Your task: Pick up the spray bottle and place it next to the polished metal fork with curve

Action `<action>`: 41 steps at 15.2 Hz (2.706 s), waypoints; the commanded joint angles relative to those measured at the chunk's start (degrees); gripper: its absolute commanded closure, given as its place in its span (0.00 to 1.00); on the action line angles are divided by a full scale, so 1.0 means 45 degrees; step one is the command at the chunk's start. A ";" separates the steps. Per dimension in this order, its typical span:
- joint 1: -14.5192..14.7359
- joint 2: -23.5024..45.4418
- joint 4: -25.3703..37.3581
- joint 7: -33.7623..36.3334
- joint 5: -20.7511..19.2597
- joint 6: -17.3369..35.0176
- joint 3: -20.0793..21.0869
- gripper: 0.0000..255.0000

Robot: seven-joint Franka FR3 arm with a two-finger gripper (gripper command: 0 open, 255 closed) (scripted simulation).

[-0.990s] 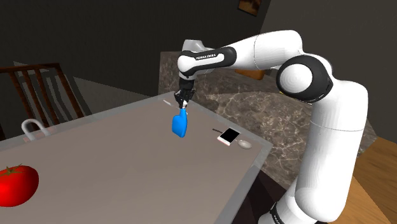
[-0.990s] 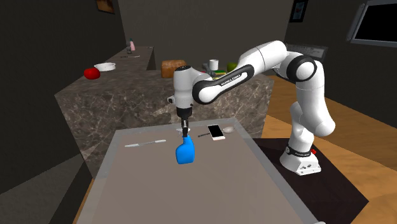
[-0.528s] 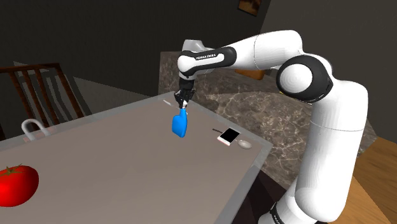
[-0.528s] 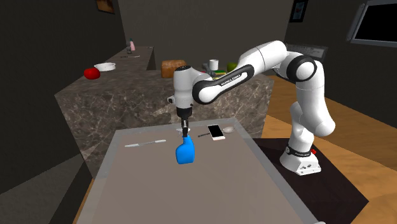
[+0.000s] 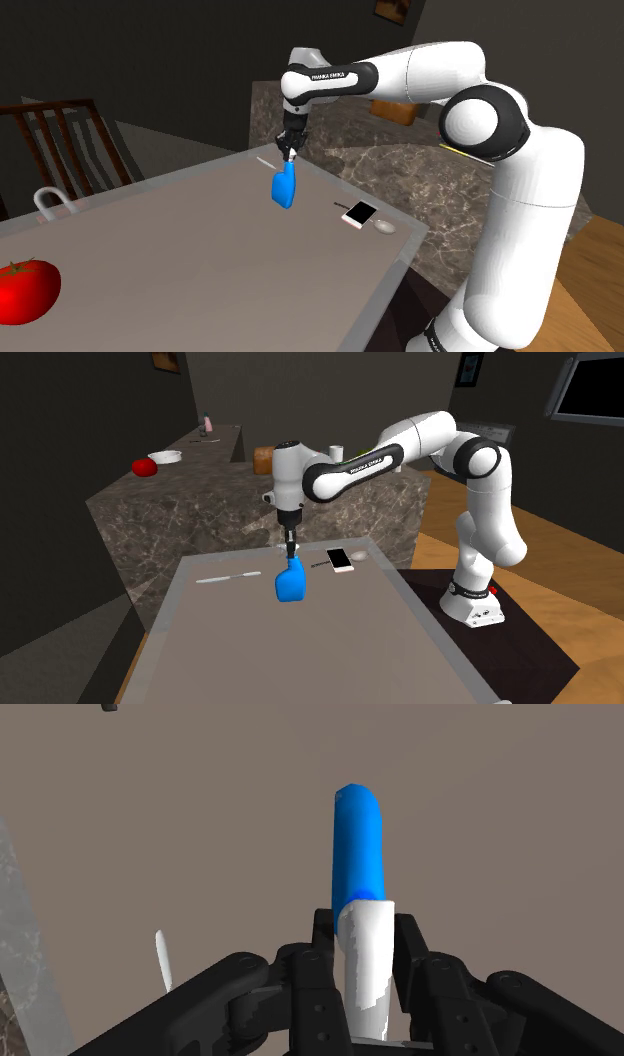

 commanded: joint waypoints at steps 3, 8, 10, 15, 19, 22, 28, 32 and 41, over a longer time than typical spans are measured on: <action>0.0002 -0.0028 0.0634 -0.0006 0.0002 -0.0666 0.0001 1.00; 0.0003 -0.0067 0.1434 -0.0015 0.0004 -0.1505 0.0001 1.00; 0.0068 -0.0571 0.0943 0.0084 -0.0007 -0.1520 0.0034 1.00; 0.0383 -0.2925 -0.1350 0.0611 -0.0028 -0.1586 0.0243 1.00; 0.0621 -0.4659 -0.2766 0.1064 0.0010 -0.1909 0.0469 1.00; 0.0795 -0.5890 -0.3625 0.1419 0.0081 -0.2284 0.0670 1.00; 0.1159 -0.8175 -0.4865 0.2172 0.0336 -0.3326 0.1135 1.00; 0.1420 -0.9551 -0.5355 0.2718 0.0589 -0.4201 0.1484 1.00; 0.2031 -1.2095 -0.5503 0.4134 0.1379 -0.6530 0.2387 1.00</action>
